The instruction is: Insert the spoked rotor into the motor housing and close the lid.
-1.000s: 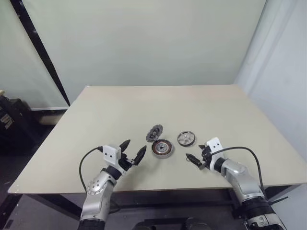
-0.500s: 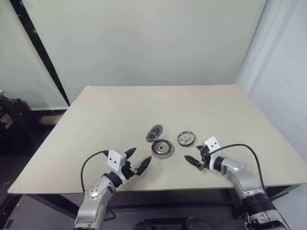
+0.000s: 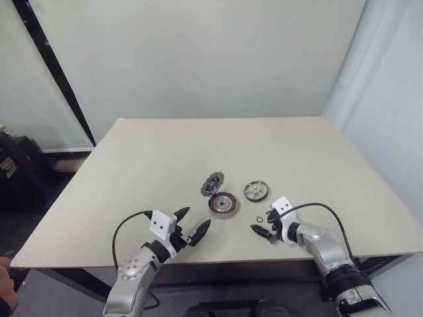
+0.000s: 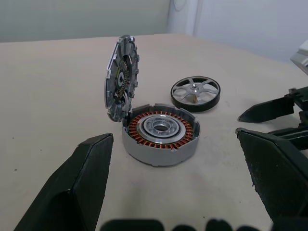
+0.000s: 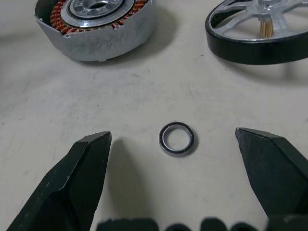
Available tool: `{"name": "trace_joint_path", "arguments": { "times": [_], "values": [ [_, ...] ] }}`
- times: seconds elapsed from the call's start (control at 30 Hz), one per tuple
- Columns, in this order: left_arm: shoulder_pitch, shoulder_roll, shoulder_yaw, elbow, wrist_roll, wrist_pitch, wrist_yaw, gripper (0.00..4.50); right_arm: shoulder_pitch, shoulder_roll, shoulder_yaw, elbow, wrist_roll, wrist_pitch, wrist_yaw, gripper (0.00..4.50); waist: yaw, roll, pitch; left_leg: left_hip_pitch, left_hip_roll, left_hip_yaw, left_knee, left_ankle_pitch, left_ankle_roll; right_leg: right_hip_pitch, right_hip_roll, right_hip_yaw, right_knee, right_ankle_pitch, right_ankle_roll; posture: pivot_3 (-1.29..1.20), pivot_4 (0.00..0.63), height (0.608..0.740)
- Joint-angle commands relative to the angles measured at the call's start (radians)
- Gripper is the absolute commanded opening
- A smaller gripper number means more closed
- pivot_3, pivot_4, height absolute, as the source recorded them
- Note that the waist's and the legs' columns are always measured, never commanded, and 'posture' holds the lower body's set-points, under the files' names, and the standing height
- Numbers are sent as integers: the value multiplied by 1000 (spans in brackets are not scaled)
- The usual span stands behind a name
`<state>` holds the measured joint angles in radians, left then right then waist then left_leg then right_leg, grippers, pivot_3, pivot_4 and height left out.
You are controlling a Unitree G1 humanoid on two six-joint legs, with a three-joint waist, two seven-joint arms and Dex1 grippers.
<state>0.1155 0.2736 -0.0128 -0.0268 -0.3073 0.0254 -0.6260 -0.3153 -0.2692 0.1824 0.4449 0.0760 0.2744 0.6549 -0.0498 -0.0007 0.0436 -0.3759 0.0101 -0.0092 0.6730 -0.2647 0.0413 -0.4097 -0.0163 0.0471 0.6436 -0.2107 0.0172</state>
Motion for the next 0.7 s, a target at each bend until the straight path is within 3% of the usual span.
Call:
{"name": "trace_joint_path", "arguments": {
  "times": [0.03,0.13,0.43,0.7],
  "values": [
    [-10,0,0,-50,1,-7,5,4431,-26,3,-5,-2,-9,-17,-3,4500,0,0,0,0,0,0,0,0,0,0,0,0,0,0,0,0,0,740],
    [-15,2,0,-48,0,-7,6,4500,-23,0,-6,-5,-9,-14,-1,3888,0,0,0,0,0,0,0,0,0,0,0,0,0,0,0,0,0,740],
    [-29,-1,-4,-36,4,-10,6,4500,-16,-17,-8,-22,-12,-6,2,797,0,0,0,0,0,0,0,0,0,0,0,0,0,0,0,0,0,740],
    [-37,9,3,-25,3,-14,-1,4500,-37,-5,-38,-73,19,16,-15,802,0,0,0,0,0,0,0,0,0,0,0,0,0,0,0,0,0,740]
  ]
}}
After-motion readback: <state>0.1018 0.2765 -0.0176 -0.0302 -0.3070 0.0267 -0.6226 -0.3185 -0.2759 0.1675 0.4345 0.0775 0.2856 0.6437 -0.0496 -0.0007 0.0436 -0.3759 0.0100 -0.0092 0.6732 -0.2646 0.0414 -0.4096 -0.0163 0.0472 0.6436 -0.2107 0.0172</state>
